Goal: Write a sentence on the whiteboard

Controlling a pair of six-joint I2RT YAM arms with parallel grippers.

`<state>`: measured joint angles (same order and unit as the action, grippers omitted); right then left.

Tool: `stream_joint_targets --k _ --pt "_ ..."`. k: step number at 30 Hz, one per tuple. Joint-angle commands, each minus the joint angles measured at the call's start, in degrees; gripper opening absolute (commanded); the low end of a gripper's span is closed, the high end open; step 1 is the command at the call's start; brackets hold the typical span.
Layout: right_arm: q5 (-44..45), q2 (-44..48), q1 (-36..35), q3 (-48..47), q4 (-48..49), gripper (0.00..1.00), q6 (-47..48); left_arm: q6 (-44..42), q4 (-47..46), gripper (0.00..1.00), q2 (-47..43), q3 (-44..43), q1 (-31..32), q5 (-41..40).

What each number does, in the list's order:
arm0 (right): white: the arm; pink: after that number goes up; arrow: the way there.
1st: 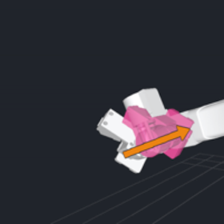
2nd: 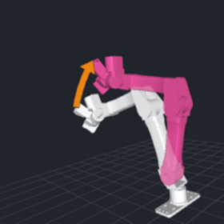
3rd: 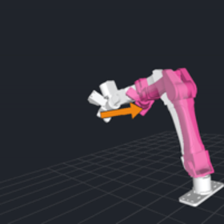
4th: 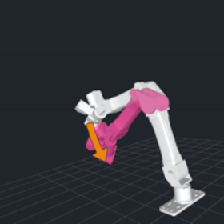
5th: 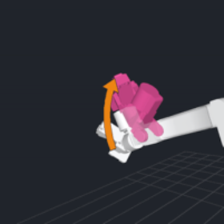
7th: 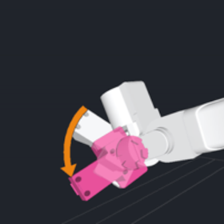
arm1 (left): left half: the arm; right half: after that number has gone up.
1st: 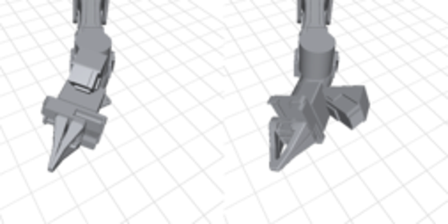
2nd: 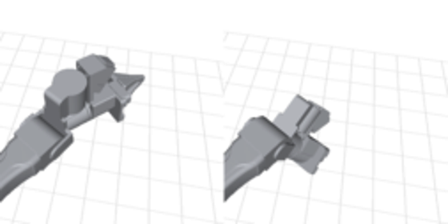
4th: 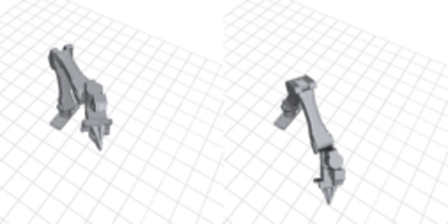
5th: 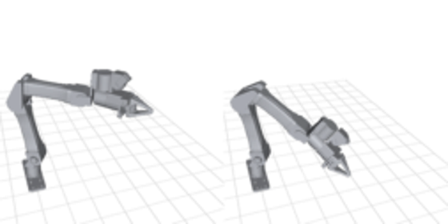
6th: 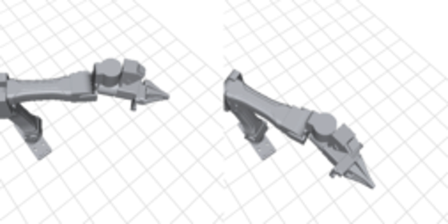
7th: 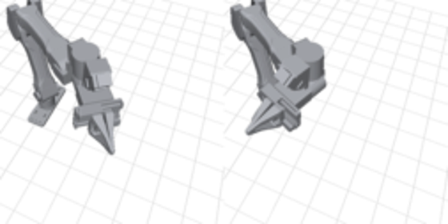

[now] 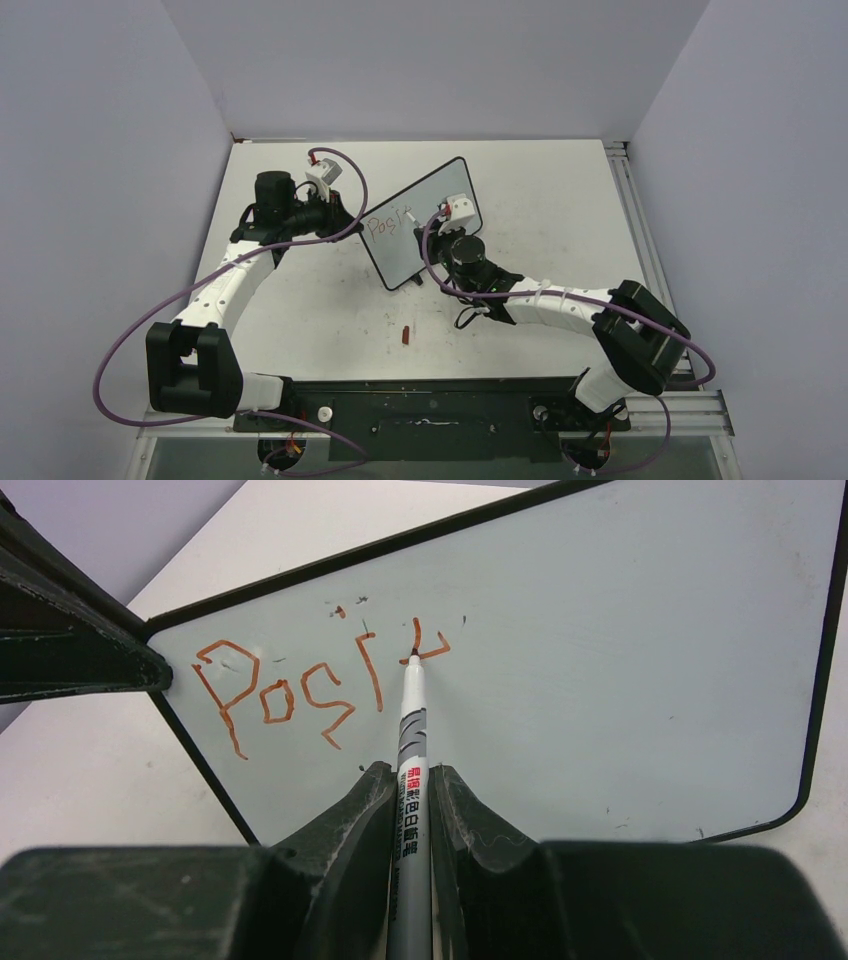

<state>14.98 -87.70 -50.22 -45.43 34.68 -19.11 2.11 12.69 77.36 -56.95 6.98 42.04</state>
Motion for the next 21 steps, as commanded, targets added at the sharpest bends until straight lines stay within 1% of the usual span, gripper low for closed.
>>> stream_joint_targets --k 1,21 --pt "0.1 0.3 -1.0 1.4 1.2 0.05 -1.2 -1.2 -1.2 0.0 -1.8 -2.0 -0.2 0.6" --pt "5.6 1.5 -1.2 2.2 -0.9 0.05 -1.2 -1.2 -1.3 0.0 -1.7 -2.0 -0.2 0.7"
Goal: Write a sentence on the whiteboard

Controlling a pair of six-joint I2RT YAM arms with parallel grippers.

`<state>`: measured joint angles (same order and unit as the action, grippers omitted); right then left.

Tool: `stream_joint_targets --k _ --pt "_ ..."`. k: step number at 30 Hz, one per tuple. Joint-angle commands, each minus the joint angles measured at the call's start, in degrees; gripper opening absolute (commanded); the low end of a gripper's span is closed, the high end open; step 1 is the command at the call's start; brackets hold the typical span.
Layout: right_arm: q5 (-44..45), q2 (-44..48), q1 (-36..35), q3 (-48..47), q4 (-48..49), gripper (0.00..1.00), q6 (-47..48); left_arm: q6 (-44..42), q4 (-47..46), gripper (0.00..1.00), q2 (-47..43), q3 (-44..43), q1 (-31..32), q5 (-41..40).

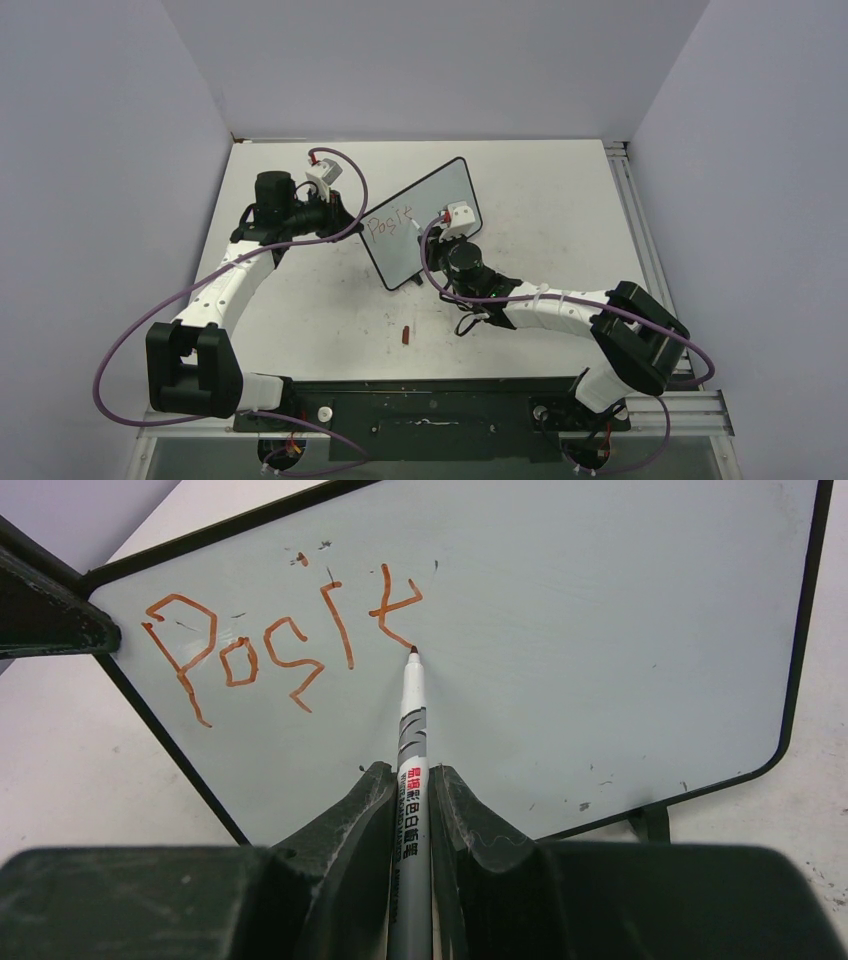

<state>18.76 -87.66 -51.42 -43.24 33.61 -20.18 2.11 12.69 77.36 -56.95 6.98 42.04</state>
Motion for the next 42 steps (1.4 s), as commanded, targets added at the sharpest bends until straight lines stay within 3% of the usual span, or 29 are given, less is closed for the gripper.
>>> stream_joint_targets --k 1,19,42 --pt "1.8 1.5 0.1 -0.2 0.2 0.05 0.1 -1.2 -1.3 0.0 -1.7 -2.1 -0.2 0.7" --pt "2.9 5.9 0.1 -2.2 0.0 0.05 3.6 -1.2 -1.3 0.0 -1.7 -2.0 -0.3 0.6" --pt "0.7 0.2 1.7 -5.2 0.6 0.05 4.0 -1.2 -1.3 0.0 -1.4 -2.1 -0.2 0.6"
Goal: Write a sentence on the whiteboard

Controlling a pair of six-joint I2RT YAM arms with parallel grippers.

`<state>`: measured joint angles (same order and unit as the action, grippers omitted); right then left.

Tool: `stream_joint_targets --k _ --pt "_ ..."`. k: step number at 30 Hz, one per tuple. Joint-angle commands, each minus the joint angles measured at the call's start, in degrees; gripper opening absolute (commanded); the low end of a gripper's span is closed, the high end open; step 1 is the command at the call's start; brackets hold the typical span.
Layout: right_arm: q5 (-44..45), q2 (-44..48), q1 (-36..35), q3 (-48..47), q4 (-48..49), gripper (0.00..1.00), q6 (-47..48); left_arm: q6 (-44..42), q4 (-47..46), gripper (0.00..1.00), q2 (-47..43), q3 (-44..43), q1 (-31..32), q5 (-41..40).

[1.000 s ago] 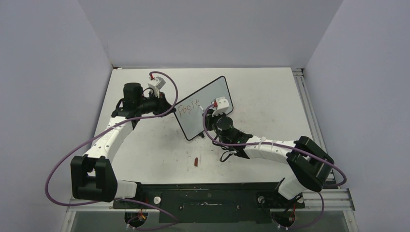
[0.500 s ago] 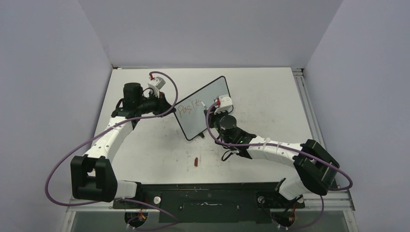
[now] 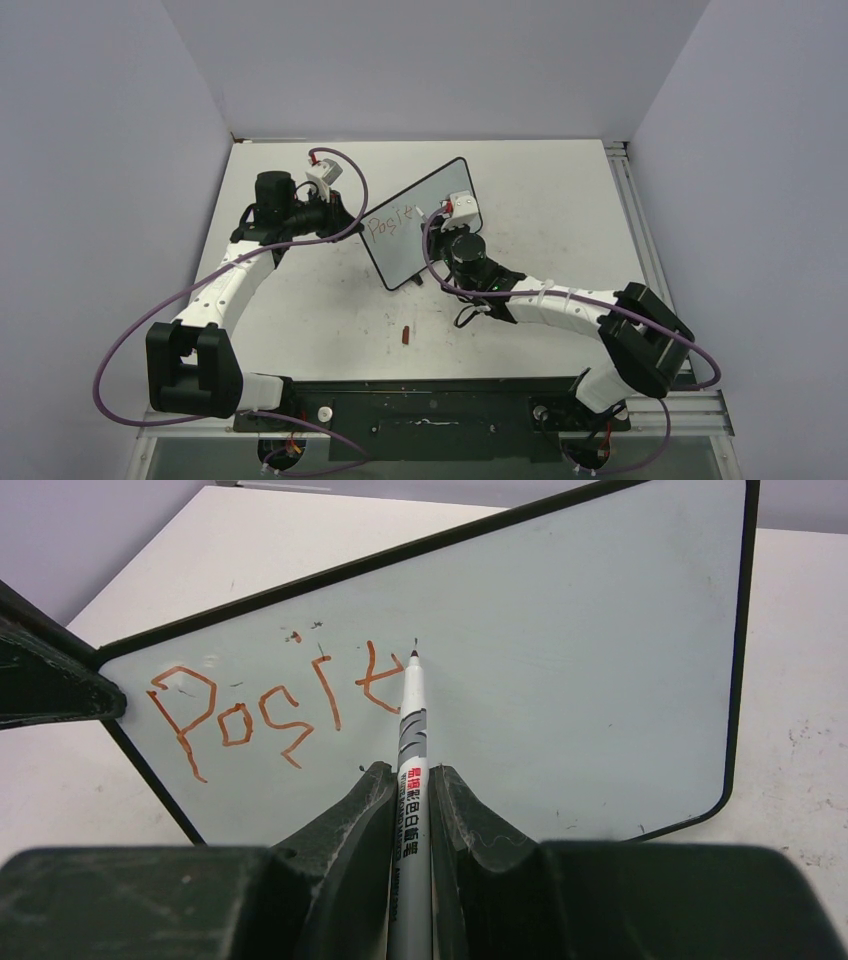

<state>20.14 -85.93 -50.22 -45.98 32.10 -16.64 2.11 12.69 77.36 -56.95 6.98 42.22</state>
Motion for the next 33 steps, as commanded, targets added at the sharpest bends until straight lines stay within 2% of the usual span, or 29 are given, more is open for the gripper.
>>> stream_joint_targets --k 1,33 --pt "-0.8 -1.8 0.6 -2.6 2.1 0.05 0.5 -1.2 -1.3 0.0 -1.4 -2.1 -0.2 0.5" --pt "-1.5 -1.9 0.7 2.0 1.3 0.05 -3.1 -1.2 -1.2 0.0 -1.4 -2.1 -0.3 0.5"
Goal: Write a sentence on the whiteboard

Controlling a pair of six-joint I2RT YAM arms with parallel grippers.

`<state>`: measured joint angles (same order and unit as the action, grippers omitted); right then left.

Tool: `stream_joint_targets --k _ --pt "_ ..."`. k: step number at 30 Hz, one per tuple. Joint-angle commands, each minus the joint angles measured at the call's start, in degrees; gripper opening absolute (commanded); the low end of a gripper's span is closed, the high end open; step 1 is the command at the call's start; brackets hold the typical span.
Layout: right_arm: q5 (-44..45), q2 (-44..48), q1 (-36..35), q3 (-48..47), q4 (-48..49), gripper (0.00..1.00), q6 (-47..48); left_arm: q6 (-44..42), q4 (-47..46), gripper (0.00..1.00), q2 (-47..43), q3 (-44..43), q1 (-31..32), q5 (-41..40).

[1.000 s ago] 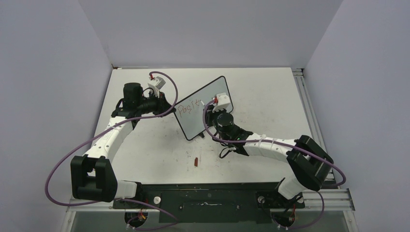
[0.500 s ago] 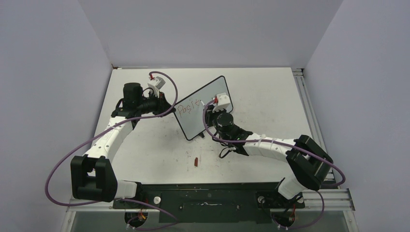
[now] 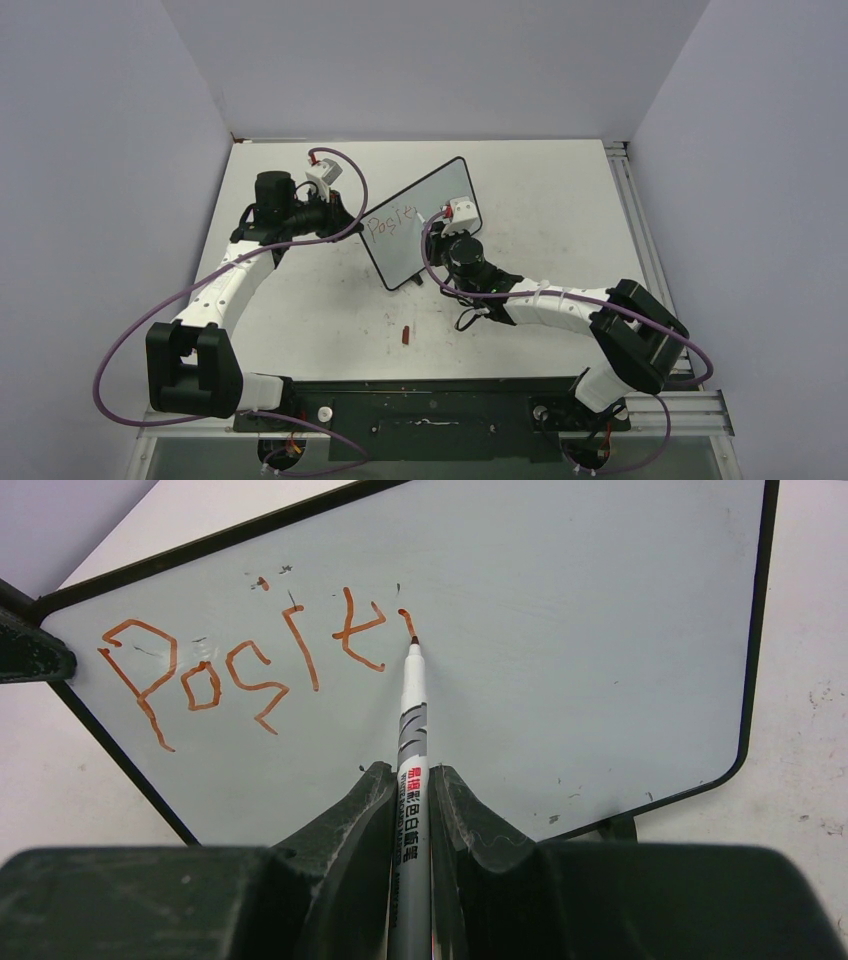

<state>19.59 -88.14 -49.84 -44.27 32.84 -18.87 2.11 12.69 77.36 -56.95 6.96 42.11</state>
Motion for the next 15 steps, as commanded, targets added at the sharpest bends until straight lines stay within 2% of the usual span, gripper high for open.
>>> stream_joint_targets --k 1,15 --pt "-1.0 0.5 0.4 0.4 0.6 0.05 -0.9 -1.1 -1.2 0.0 -1.3 -2.1 -0.3 0.6" --pt "0.2 4.1 -0.3 0.4 -1.4 0.05 -0.4 -1.2 -1.3 0.0 -1.6 -2.1 -0.2 0.6"
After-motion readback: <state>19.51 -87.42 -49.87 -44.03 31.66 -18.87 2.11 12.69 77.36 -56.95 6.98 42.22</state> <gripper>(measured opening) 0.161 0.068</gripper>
